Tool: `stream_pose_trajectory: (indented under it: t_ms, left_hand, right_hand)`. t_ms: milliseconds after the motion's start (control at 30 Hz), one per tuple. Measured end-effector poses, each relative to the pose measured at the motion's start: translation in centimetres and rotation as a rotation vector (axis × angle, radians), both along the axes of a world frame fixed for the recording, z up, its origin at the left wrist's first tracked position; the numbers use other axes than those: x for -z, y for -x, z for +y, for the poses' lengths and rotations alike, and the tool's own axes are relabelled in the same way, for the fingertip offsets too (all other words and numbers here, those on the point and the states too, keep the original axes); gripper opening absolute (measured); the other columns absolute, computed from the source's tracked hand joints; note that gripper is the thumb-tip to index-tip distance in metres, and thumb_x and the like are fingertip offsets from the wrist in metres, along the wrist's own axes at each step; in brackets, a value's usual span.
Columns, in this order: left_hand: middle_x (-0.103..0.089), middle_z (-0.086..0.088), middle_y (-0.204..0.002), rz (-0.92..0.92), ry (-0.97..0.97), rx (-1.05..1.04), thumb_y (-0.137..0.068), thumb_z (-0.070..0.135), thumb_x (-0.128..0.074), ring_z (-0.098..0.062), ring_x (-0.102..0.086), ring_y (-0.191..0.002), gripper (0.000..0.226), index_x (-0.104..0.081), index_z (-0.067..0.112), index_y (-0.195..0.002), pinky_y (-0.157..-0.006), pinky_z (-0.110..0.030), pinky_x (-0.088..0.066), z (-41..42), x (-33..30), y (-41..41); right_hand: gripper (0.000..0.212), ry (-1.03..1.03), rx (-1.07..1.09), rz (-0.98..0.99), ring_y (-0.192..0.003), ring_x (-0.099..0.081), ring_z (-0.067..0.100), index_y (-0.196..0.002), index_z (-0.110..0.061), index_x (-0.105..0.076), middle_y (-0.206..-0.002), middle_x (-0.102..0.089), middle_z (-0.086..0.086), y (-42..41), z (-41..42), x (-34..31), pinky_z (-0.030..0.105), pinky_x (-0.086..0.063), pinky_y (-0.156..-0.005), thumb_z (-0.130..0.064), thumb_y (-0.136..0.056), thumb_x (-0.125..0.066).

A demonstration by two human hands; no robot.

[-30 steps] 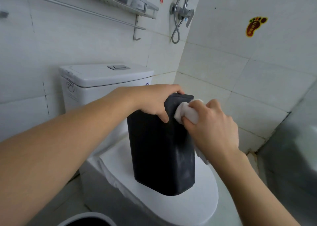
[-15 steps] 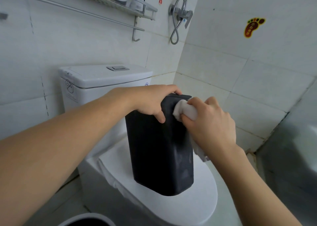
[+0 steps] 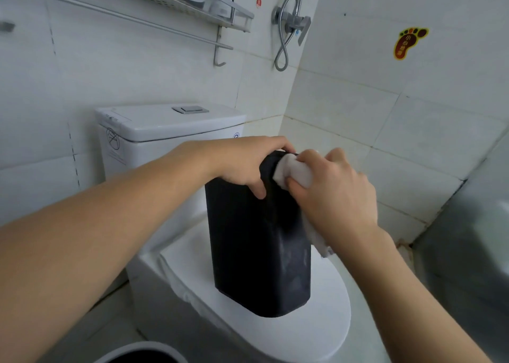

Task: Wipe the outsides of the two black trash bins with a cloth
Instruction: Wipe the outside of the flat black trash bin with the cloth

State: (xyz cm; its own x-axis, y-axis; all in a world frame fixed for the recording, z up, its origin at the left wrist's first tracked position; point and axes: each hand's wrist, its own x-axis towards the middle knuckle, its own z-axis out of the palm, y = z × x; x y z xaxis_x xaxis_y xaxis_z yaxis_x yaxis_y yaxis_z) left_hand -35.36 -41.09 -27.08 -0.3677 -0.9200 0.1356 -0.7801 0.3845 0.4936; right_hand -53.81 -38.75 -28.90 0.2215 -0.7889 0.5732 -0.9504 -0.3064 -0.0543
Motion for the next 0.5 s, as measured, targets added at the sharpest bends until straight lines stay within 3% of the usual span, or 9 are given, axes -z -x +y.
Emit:
stream_pose_trajectory:
  t_ms: [133,333,433,500]
  left_hand:
    - [-0.056,0.019,-0.112,0.005,-0.005,-0.01,-0.068,0.007,-0.086,-0.003,-0.055,-0.098,0.087,-0.041,0.037,-0.137,-0.078,-0.018,-0.044,0.2,0.1,-0.5]
    - [-0.058,0.015,-0.112,0.018,-0.027,-0.017,-0.072,0.009,-0.084,-0.009,-0.058,-0.1,0.088,-0.038,0.036,-0.141,-0.082,-0.024,-0.046,0.3,0.3,-0.7]
    - [-0.056,0.012,-0.119,0.001,-0.005,-0.007,-0.071,0.009,-0.085,-0.012,-0.055,-0.105,0.086,-0.039,0.032,-0.14,-0.088,-0.026,-0.044,-0.1,0.1,-0.1]
    - [-0.057,0.012,-0.115,-0.018,0.034,-0.003,-0.068,0.011,-0.087,-0.013,-0.055,-0.106,0.076,-0.045,0.031,-0.127,-0.088,-0.027,-0.045,-0.4,0.1,0.1]
  right_hand:
    - [0.025,0.02,-0.018,0.01,-0.066,-0.047,0.033,-0.108,-0.035,-0.057,-0.092,-0.042,-0.001,-0.1,-0.4,0.1,0.033,-0.037,-0.06,-0.051,-0.091,-0.048]
    - [0.025,-0.068,0.069,-0.1,-0.076,-0.057,0.036,-0.107,-0.036,-0.059,-0.093,-0.047,0.002,2.8,-2.2,0.6,0.035,-0.041,-0.063,-0.051,-0.089,-0.05]
    - [0.028,-0.016,-0.032,-0.231,-0.079,-0.056,0.03,-0.11,-0.041,-0.058,-0.095,-0.05,-0.002,2.5,-0.9,0.2,0.035,-0.04,-0.067,-0.056,-0.086,-0.057]
    - [0.031,-0.003,-0.152,-0.303,-0.079,-0.056,0.024,-0.111,-0.043,-0.059,-0.095,-0.053,-0.005,1.7,-0.1,-0.2,0.034,-0.041,-0.069,-0.055,-0.082,-0.063]
